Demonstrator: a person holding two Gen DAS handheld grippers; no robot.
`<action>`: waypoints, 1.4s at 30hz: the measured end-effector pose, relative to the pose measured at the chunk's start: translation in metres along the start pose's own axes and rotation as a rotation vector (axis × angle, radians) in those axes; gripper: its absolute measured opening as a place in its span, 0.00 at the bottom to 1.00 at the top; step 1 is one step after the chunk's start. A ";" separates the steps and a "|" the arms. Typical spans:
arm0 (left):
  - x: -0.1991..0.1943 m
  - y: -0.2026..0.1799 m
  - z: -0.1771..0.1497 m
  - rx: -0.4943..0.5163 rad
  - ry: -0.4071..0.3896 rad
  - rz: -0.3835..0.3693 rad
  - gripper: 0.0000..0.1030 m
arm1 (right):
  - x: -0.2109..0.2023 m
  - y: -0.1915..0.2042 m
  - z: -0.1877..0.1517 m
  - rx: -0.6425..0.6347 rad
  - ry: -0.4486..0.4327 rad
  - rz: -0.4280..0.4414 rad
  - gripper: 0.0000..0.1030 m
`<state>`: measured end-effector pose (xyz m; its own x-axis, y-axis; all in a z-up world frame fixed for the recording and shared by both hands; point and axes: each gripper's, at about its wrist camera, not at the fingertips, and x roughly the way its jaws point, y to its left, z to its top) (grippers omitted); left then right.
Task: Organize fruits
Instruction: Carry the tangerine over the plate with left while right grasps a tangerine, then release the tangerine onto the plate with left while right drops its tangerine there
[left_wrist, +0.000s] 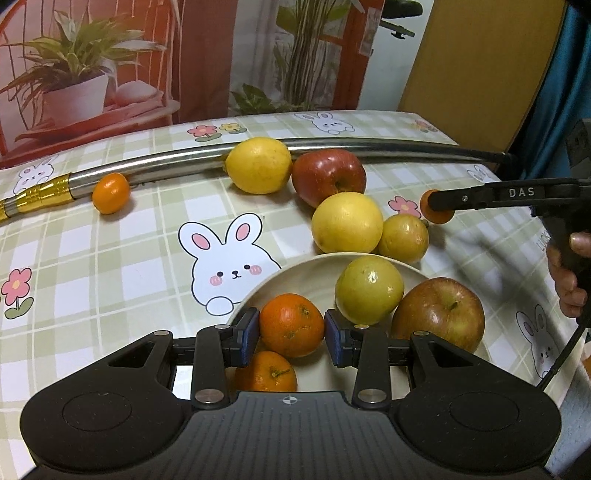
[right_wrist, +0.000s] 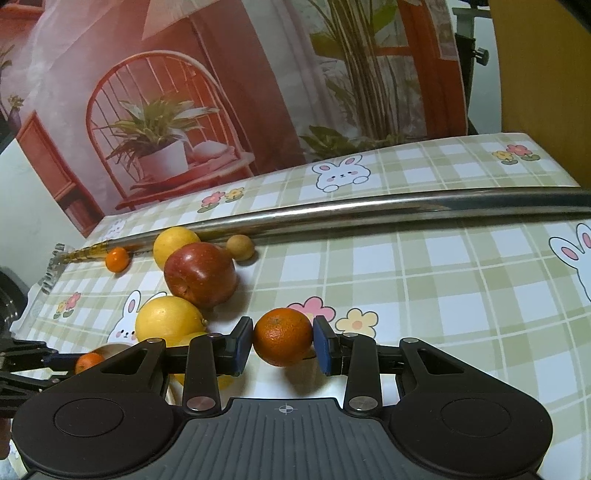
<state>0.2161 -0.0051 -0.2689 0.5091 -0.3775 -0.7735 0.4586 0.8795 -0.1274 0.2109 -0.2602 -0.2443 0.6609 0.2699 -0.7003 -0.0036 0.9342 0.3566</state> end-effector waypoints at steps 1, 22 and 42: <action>0.000 0.000 0.000 -0.003 0.000 0.001 0.39 | -0.001 0.001 0.000 0.000 -0.001 0.002 0.32; -0.090 -0.007 -0.021 -0.173 -0.162 0.054 0.40 | -0.065 0.053 -0.037 -0.106 0.009 0.074 0.32; -0.131 0.010 -0.066 -0.327 -0.230 0.107 0.40 | -0.051 0.131 -0.090 -0.279 0.200 0.107 0.32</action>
<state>0.1059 0.0725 -0.2098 0.7076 -0.3016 -0.6390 0.1579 0.9490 -0.2731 0.1092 -0.1305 -0.2175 0.4861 0.3839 -0.7851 -0.2877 0.9186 0.2710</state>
